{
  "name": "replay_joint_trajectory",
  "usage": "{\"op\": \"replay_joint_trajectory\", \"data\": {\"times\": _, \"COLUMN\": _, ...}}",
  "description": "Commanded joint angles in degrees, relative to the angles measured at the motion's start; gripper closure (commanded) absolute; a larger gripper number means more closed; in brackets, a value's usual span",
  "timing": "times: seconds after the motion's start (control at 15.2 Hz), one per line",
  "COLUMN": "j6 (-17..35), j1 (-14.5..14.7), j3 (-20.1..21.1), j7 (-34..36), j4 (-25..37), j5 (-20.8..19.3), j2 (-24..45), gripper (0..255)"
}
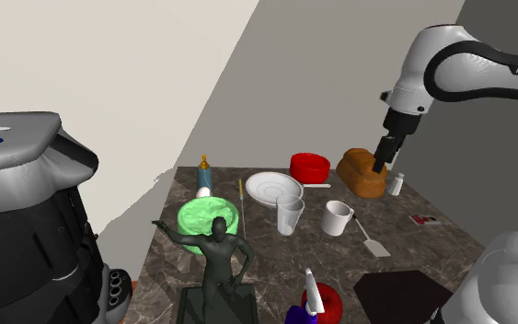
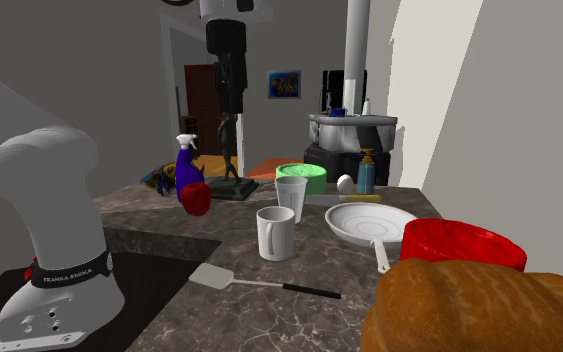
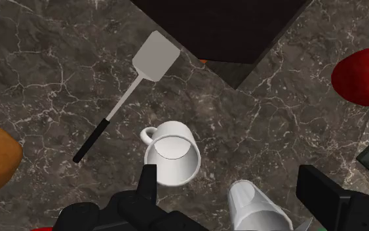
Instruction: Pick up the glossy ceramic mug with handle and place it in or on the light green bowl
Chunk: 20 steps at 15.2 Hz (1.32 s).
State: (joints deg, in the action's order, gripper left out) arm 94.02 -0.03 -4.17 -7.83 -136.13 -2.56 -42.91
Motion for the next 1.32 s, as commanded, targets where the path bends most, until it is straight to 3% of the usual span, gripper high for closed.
{"op": "replay_joint_trajectory", "data": {"times": 0.0, "j6": 0.0, "j1": 0.0, "j3": 0.0, "j7": 0.0, "j4": 0.0, "j5": 0.0, "j2": 0.0, "gripper": 0}}
{"op": "replay_joint_trajectory", "data": {"times": 0.66, "j6": 22.5, "j1": -0.2, "j3": 2.0, "j7": 4.9, "j4": -12.7, "j5": -0.4, "j2": 8.7, "gripper": 0}}
{"op": "replay_joint_trajectory", "data": {"times": 1.12, "j6": 39.5, "j1": -0.6, "j3": 3.5, "j7": 8.9, "j4": -16.3, "j5": -1.4, "j2": 21.3, "gripper": 0}}
{"op": "replay_joint_trajectory", "data": {"times": 1.25, "j6": 41.6, "j1": -0.7, "j3": 3.5, "j7": 9.2, "j4": -16.7, "j5": -1.6, "j2": 23.0, "gripper": 0}}
